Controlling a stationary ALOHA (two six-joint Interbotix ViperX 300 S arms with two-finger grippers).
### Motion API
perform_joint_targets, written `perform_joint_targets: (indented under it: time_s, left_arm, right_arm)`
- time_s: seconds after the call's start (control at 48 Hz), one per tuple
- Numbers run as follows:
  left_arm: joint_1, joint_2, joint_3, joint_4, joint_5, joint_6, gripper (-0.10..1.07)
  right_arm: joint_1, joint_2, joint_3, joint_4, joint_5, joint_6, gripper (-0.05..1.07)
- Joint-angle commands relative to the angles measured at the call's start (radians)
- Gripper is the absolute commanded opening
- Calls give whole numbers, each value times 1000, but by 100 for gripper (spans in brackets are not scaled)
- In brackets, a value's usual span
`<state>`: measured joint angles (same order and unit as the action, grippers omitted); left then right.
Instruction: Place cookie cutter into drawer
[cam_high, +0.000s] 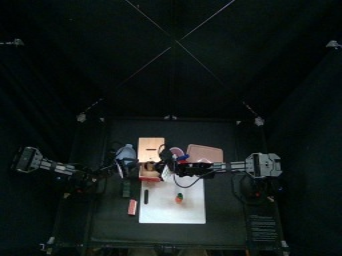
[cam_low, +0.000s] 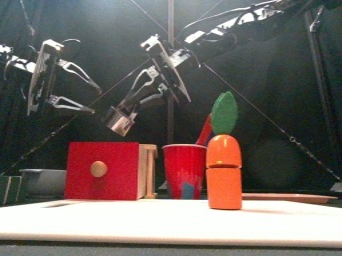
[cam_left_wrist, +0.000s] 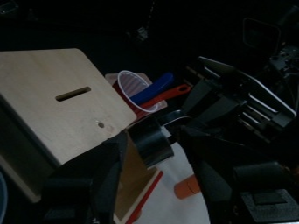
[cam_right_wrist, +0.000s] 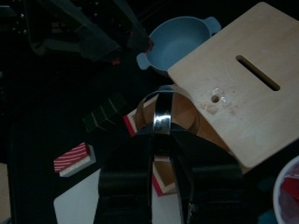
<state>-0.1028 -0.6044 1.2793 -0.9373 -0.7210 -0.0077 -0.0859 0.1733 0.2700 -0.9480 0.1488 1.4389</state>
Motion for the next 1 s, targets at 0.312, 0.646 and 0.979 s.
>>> perform_joint_targets:
  time_s: [0.312, 0.646, 0.979]
  left_arm:
    - [2, -2, -11, 2, -6, 3, 87]
    - [3, -2, -9, 0, -6, 3, 87]
    - [3, -2, -9, 0, -6, 3, 87]
  right_arm:
    - [5, 15, -29, 8, 54, -2, 48]
    - [12, 35, -32, 21, 54, -2, 52]
    - [12, 40, -32, 14, 54, -3, 74]
